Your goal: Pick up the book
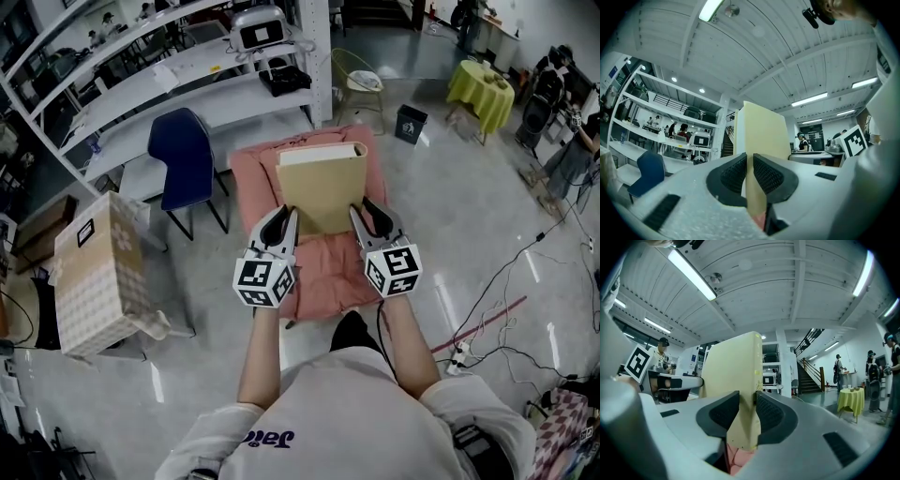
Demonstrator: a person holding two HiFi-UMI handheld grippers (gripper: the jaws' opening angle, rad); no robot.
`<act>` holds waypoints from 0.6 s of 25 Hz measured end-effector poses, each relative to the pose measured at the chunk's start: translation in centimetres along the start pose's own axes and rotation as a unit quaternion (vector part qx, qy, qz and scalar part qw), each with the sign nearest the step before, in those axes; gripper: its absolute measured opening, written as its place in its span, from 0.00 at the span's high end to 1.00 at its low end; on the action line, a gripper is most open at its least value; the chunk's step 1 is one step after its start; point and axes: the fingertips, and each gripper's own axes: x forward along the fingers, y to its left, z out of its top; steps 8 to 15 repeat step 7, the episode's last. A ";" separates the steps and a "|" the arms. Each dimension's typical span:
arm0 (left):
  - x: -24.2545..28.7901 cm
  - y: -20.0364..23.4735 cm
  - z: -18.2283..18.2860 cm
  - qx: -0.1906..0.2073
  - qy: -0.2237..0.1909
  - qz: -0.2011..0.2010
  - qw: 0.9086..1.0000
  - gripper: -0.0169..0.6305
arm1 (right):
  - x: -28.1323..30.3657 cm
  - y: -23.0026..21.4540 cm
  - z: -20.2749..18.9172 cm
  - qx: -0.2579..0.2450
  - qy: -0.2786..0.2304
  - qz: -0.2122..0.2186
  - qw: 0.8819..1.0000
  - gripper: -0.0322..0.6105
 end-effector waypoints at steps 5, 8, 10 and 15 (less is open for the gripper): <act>-0.4 0.0 0.4 -0.009 -0.005 -0.007 1.000 0.91 | -0.1 0.2 0.4 0.001 0.001 0.003 1.000 0.77; -0.6 0.0 0.4 -0.015 -0.005 -0.009 1.000 0.91 | -0.2 0.4 0.3 0.003 0.002 0.005 1.000 0.77; -0.6 0.0 0.4 -0.015 -0.005 -0.009 1.000 0.91 | -0.2 0.4 0.3 0.003 0.002 0.005 1.000 0.77; -0.6 0.0 0.4 -0.015 -0.005 -0.009 1.000 0.91 | -0.2 0.4 0.3 0.003 0.002 0.005 1.000 0.77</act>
